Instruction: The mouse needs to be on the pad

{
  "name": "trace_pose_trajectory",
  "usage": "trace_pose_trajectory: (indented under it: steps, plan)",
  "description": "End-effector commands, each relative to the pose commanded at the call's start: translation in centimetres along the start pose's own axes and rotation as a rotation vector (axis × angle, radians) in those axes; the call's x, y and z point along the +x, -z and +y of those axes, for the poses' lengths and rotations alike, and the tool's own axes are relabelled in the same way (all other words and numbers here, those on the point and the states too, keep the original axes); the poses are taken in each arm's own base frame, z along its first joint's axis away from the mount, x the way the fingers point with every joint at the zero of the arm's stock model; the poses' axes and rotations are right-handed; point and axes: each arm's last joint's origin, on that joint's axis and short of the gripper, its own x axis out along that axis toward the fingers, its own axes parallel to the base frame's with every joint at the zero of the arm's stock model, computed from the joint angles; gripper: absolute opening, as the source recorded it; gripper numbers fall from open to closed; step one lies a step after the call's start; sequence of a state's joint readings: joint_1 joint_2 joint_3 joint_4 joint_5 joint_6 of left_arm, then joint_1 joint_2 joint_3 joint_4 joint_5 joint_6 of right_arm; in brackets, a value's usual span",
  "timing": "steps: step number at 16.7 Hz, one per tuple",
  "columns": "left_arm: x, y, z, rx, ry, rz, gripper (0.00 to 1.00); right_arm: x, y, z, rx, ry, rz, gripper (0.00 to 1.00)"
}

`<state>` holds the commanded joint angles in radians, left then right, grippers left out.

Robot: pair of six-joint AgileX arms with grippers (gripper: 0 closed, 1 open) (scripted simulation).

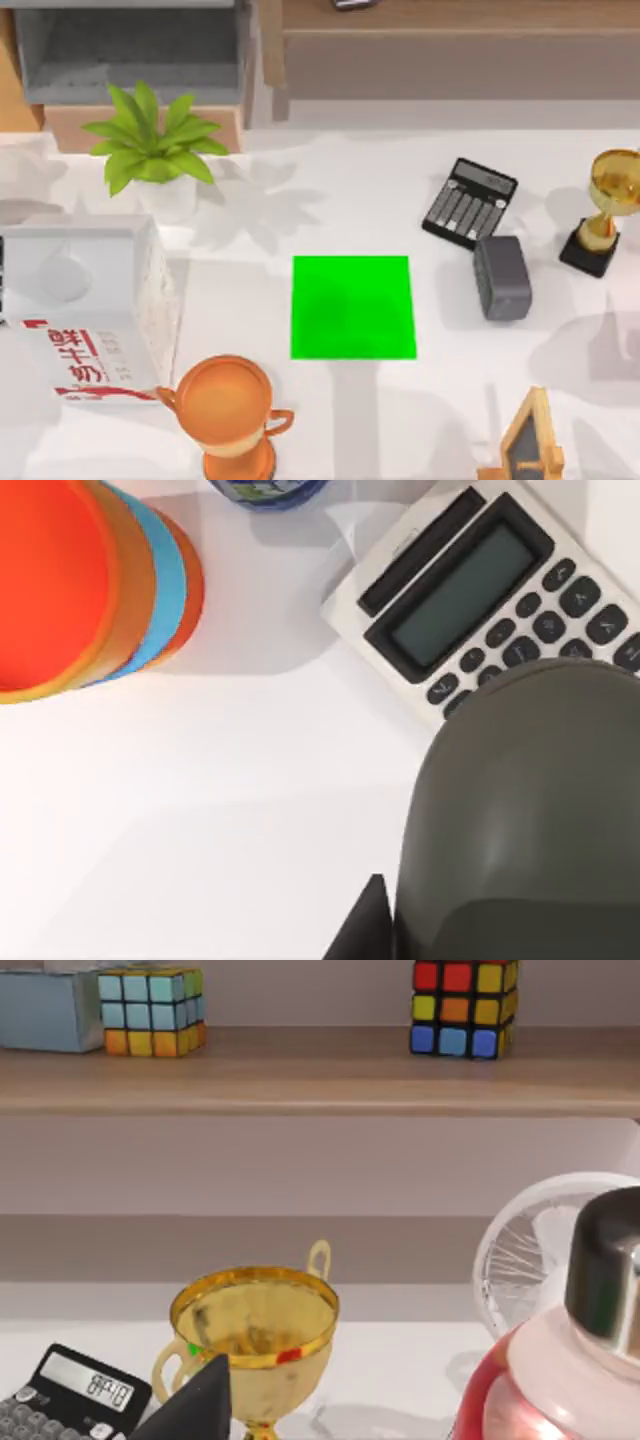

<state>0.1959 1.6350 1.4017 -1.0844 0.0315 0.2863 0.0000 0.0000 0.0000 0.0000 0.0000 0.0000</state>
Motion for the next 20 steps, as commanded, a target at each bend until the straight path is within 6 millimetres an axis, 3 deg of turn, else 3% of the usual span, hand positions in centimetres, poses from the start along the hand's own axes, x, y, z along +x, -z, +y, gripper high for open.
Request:
trace_pose_trajectory:
  steps: [6,10,14,20]
  plan:
    - [-1.6,-6.0,-8.6,0.894,0.038,-0.131,0.0,0.0,0.0,0.0,0.0,0.0,0.0,1.0]
    - [-1.0,-8.1,-15.9,1.505,0.069,-0.173,0.0,0.0,0.0,0.0,0.0,0.0,0.0,1.0]
    - [1.2,-8.3,-23.4,2.075,0.135,-0.167,0.0,0.0,0.0,0.0,0.0,0.0,0.0,1.0]
    - [5.5,-5.8,-32.5,2.742,0.295,-0.113,0.0,0.0,0.0,0.0,0.0,0.0,0.0,1.0]
